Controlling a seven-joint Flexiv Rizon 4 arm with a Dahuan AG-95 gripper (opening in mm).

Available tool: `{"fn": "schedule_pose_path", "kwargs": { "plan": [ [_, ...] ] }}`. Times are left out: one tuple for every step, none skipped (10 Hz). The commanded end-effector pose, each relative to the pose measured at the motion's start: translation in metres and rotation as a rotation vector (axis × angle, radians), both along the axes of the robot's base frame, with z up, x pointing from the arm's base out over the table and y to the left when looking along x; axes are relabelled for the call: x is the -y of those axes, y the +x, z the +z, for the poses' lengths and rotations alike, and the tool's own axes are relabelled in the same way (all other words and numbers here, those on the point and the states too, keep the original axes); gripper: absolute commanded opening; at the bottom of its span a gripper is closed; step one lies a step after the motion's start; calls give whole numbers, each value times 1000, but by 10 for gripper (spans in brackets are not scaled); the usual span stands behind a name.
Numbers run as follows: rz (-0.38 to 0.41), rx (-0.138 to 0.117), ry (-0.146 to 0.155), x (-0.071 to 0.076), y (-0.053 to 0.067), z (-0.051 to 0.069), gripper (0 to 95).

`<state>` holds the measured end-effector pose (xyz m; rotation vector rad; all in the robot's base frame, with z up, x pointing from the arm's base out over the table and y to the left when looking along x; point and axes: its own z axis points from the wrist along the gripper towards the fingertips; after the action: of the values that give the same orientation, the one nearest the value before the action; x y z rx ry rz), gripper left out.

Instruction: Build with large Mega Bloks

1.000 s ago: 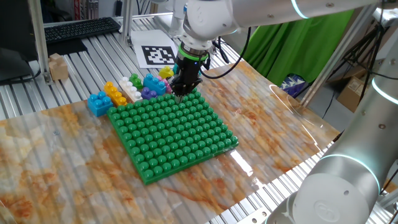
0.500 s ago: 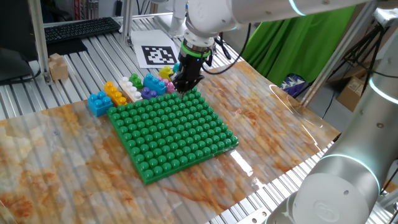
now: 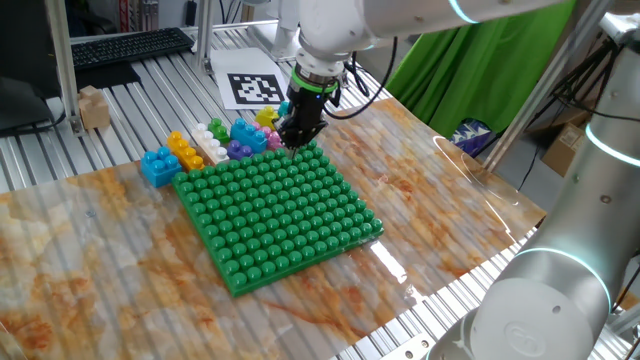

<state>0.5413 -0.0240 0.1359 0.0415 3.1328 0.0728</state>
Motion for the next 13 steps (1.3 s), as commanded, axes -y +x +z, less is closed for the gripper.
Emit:
{"fn": "schedule_pose_path", "kwargs": {
  "plan": [
    [2,-11,5,0,3,-2,0],
    [-2,-16,3,0,3,-2,0],
    [-7,-28,3,0,3,-2,0],
    [-38,-40,-2,0,3,-2,0],
    [-68,-42,-5,0,3,-2,0],
    [-82,-41,-6,0,3,-2,0],
    [-83,-37,-3,0,3,-2,0],
    [-91,-17,-7,0,3,-2,0],
    [-94,-6,-10,0,3,-2,0],
    [-91,-1,-9,0,3,-2,0],
    [-85,11,-9,0,3,-2,0],
    [-80,15,-8,0,3,-2,0],
    [-70,16,-7,0,3,-2,0]
  ]
}}
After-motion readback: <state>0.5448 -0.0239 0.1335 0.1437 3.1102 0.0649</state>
